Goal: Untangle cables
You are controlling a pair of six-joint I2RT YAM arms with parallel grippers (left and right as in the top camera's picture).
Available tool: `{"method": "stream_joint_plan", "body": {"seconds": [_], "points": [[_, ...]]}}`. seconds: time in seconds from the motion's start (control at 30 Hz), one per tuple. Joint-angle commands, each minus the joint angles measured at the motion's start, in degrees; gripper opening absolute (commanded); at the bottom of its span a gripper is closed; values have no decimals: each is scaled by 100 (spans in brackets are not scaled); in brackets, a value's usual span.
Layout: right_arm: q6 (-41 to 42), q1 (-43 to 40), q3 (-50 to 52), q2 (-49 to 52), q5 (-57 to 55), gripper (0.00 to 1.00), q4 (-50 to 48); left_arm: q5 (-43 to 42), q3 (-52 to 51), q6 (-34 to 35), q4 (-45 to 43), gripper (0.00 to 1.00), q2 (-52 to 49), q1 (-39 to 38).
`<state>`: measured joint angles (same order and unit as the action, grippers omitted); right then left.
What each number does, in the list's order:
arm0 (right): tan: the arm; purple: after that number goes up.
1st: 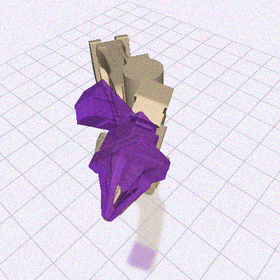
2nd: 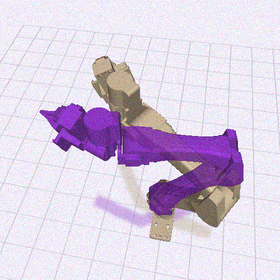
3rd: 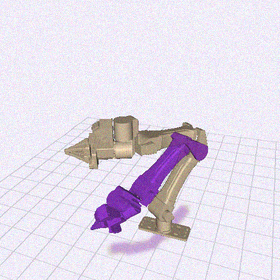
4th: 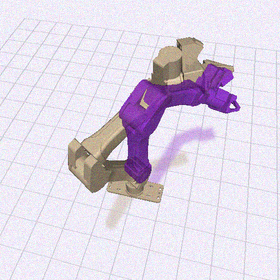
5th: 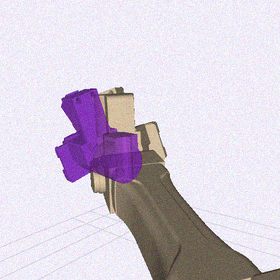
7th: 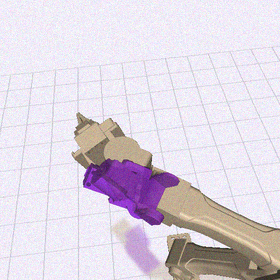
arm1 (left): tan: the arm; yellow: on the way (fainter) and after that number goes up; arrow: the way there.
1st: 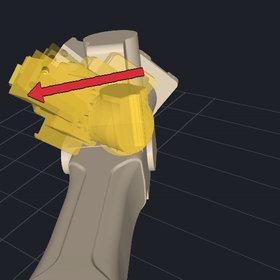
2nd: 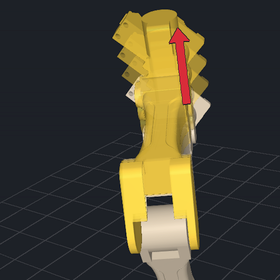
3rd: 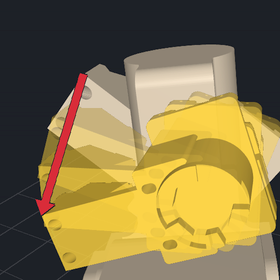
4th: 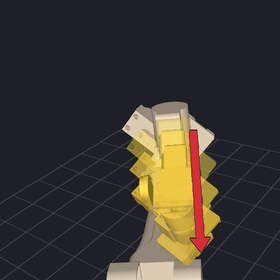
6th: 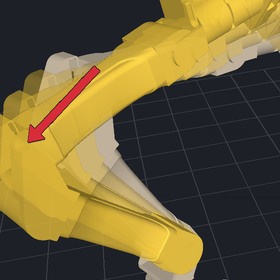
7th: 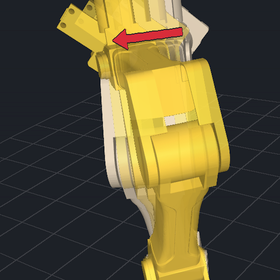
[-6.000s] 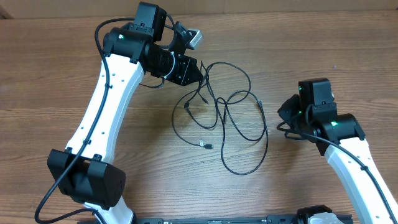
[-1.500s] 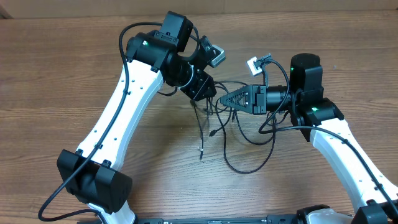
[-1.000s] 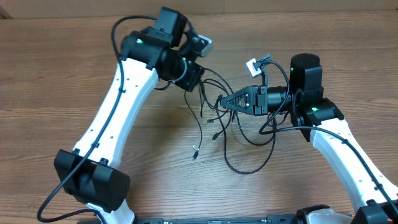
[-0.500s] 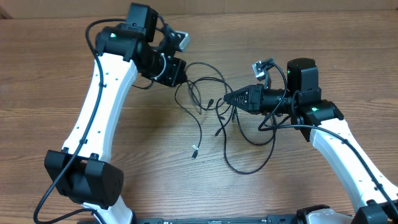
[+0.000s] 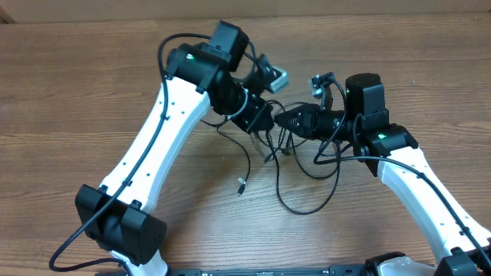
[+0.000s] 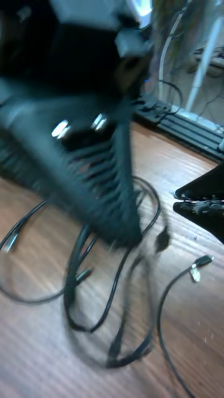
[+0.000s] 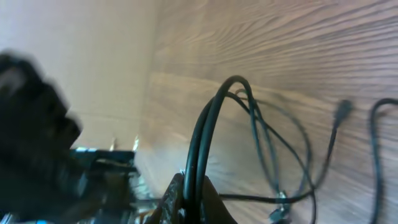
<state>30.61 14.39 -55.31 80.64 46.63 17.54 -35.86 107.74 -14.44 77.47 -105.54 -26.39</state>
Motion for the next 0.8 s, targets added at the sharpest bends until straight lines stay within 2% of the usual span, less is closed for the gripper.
{"method": "stream_joint_plan", "body": {"seconds": [0.0, 0.27, 0.47, 0.67, 0.77], "points": [[-61, 17, -63, -26, -546, 4, -229, -107, 74, -304, 120, 4, 179, -120], [118, 17, -63, -26, -544, 4, -1504, 26, 74, -358, 205, 4, 179, -212], [219, 17, -63, -26, 208, 4, -1401, 1178, 74, 55, 57, 4, 181, -9], [219, 17, -63, -26, 728, 4, -1408, 1165, 74, 155, -247, 4, 184, 560], [221, 17, -63, -26, 964, 4, -1412, 850, 74, 157, -391, 4, 184, 870]]}}
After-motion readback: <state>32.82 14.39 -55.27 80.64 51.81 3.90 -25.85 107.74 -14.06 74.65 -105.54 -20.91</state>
